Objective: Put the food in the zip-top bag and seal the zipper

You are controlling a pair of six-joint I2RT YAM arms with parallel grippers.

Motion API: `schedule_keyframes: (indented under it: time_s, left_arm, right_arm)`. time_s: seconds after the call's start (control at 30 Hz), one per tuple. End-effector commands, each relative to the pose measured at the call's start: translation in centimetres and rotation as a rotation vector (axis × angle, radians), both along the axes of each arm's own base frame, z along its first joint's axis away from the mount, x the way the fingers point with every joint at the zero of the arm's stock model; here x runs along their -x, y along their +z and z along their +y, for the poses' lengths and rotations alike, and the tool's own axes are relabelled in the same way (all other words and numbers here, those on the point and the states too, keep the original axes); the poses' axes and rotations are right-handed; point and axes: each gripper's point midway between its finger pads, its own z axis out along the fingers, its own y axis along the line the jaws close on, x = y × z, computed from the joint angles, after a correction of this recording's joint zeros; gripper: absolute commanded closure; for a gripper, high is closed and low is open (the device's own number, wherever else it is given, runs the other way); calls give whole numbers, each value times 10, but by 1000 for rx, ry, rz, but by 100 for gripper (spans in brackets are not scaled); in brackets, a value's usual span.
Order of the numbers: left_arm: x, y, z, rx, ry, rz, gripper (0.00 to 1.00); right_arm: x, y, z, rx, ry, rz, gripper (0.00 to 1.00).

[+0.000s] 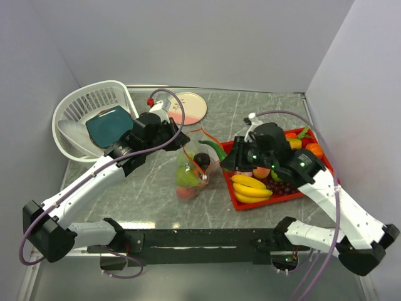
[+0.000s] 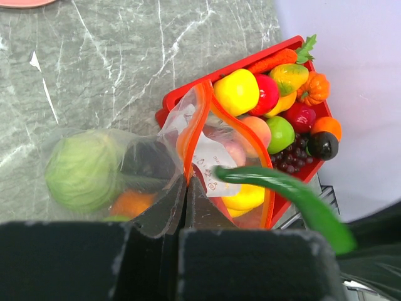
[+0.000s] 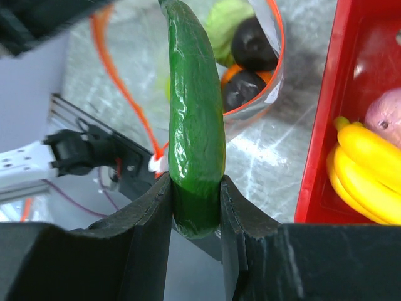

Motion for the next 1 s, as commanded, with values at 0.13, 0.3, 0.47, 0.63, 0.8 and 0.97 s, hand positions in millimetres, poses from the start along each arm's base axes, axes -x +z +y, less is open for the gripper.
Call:
schedule_keyframes:
  time_s: [0.13,0.3,0.47,0.63,0.8,0.97]
  left_arm:
    - [-2,19,-7,46,-31,-58,99]
    - [1,17,-9,43,-56,-55,99]
    - [4,19,-9,44,-66,-61,99]
    - [6,18,-13,49,-90,-56,99]
    - [7,16,-17,48,-102,-52,98]
    - [6,18,-18,57,-93,-52,99]
  right_arm:
    - [-34,7,11,104,-37,-24,94]
    - [-49,-4,20,186,-16,3,94]
    - [-55,-13,27,202,0,24,89]
    - [-60,-8,40,161,8,30,71]
    - [-63,4,50,124,17,28,61]
    - [-58,7,59,106,39,33,53]
